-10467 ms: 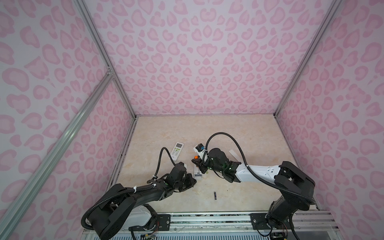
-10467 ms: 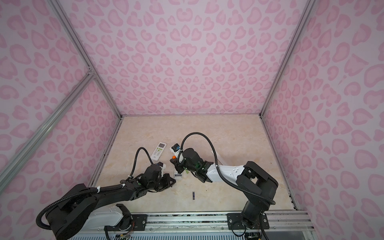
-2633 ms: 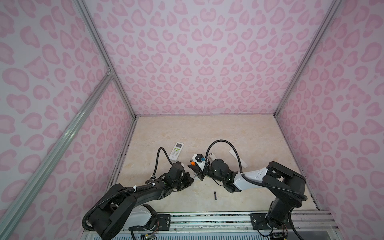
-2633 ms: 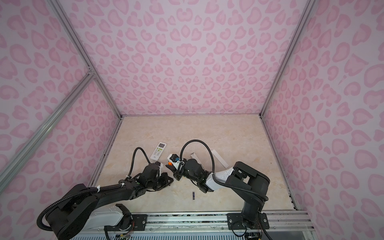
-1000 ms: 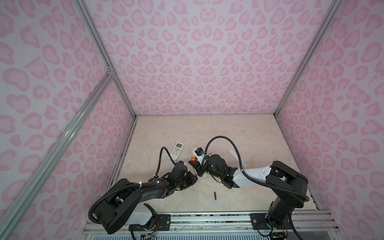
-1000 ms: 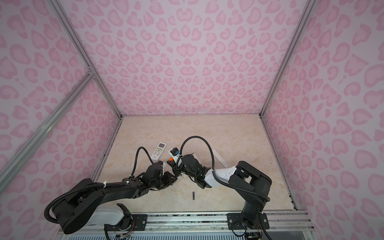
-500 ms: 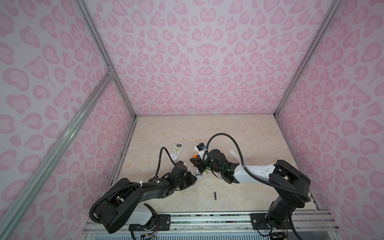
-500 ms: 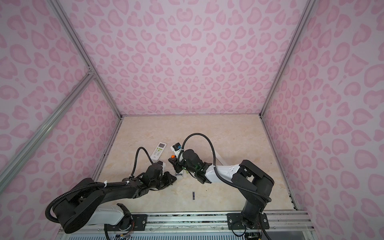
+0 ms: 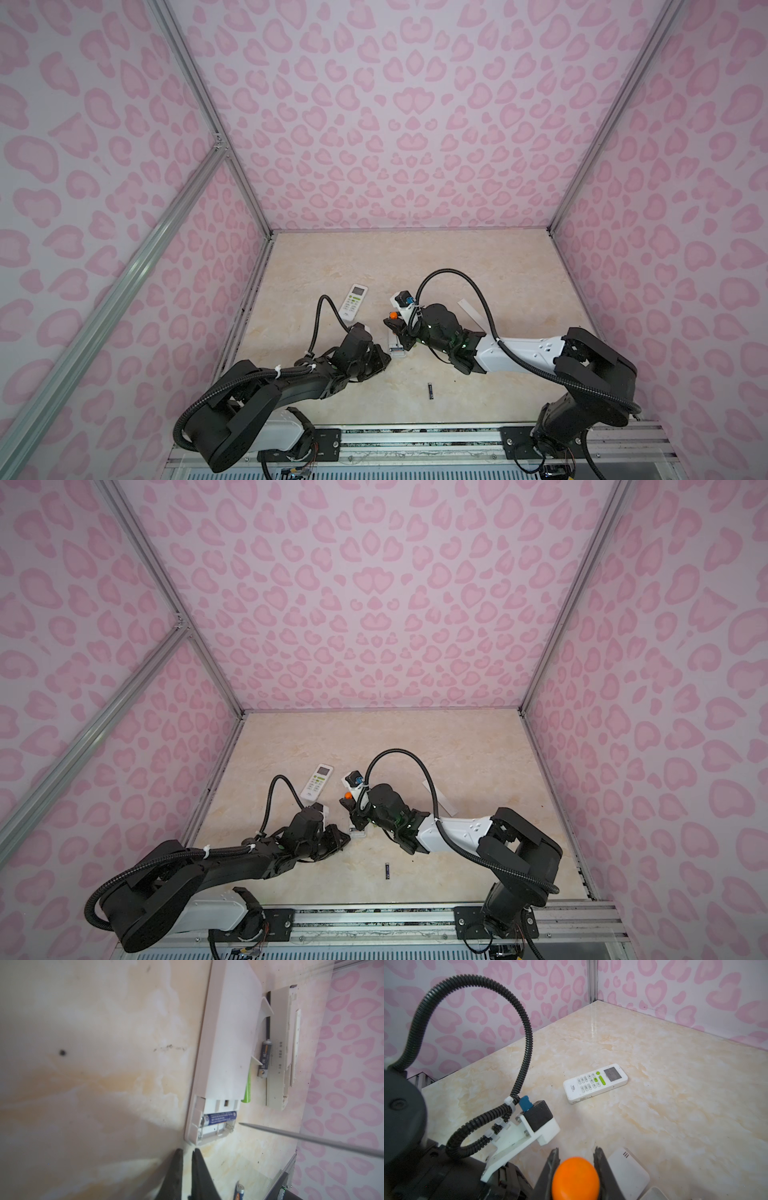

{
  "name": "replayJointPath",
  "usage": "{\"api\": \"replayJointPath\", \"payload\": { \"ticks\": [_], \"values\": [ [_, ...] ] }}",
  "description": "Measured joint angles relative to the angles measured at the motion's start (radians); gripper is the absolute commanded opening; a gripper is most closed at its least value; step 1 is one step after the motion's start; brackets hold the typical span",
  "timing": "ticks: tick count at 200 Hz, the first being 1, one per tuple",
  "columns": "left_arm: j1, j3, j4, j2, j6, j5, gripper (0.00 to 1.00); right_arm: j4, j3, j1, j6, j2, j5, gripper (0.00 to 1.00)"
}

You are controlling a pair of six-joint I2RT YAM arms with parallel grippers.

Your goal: Unload the batteries from the remote control

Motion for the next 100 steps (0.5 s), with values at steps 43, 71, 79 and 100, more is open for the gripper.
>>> {"api": "replayJointPath", "payload": {
  "ticks": [43, 71, 79, 100],
  "values": [
    [0.0, 0.0, 0.0, 0.0, 0.0, 0.0, 0.15, 0.0, -0.004, 0.0, -0.026, 0.006, 0.025, 0.0],
    [0.0, 0.0, 0.0, 0.0, 0.002, 0.0, 0.15, 0.002, -0.014, 0.0, -0.027, 0.013, 0.035, 0.0],
    [0.0, 0.0, 0.0, 0.0, 0.005, 0.0, 0.15, 0.009, -0.017, 0.0, -0.027, 0.013, 0.035, 0.0],
    [0.001, 0.0, -0.001, 0.0, 0.008, 0.0, 0.15, 0.026, -0.027, 0.0, -0.027, 0.013, 0.035, 0.0]
  ]
}}
